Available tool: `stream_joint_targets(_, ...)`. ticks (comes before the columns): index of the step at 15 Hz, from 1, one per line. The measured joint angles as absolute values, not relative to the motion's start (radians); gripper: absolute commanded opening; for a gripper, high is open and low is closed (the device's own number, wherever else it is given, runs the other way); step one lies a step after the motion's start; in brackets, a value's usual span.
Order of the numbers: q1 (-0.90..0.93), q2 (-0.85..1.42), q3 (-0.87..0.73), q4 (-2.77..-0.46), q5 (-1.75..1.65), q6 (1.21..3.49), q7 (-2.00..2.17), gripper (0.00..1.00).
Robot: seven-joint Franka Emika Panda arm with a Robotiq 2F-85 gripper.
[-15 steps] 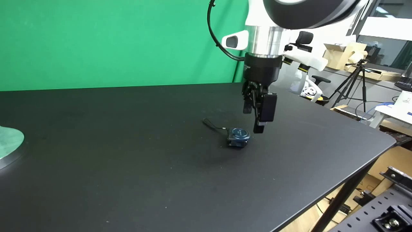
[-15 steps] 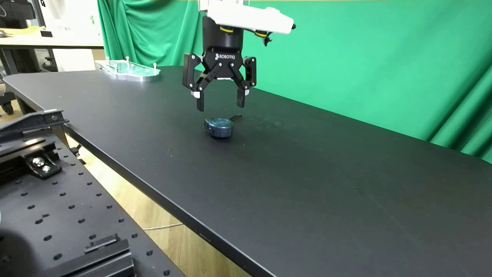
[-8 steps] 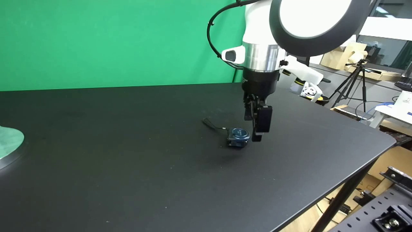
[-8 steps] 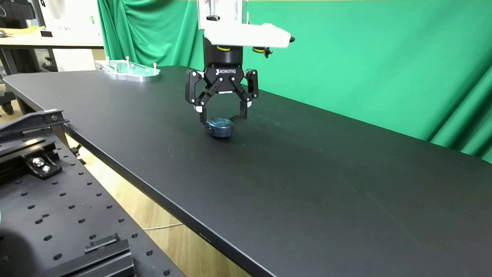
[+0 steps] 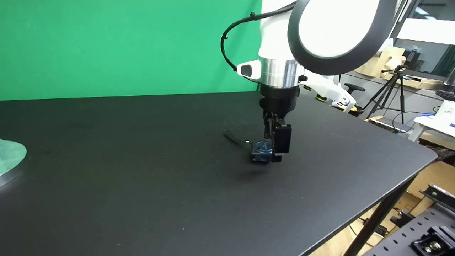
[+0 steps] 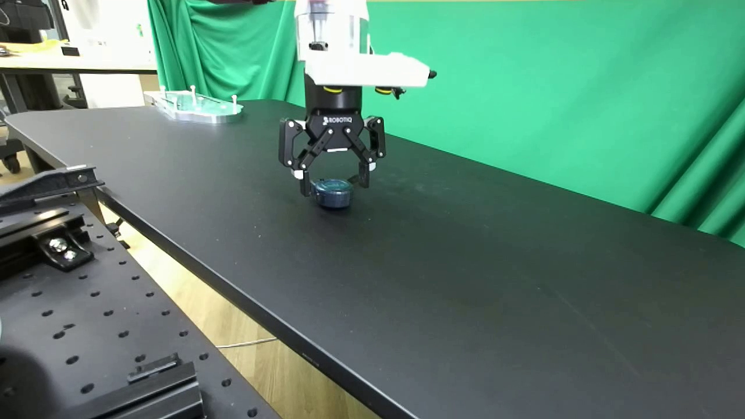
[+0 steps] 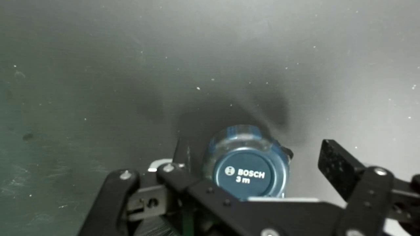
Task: Pick up the measuring tape and slightly move it to the right.
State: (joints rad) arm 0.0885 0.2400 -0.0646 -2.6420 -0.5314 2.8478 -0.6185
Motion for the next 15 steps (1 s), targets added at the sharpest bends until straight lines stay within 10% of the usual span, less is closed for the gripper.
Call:
stream_joint_targets(2,0.085,0.261,-0.055,-2.630,-0.531,2.848,-0.619,1.00)
stream_joint_targets(3,0.083,0.271,-0.049,-2.624,-0.530,2.848,-0.619,0.75)
stream_joint_targets(8,0.065,0.313,-0.017,-2.596,-0.510,2.848,-0.621,0.45)
stream_joint_targets(15,0.009,0.320,0.057,-2.580,-0.375,2.834,-0.645,0.42)
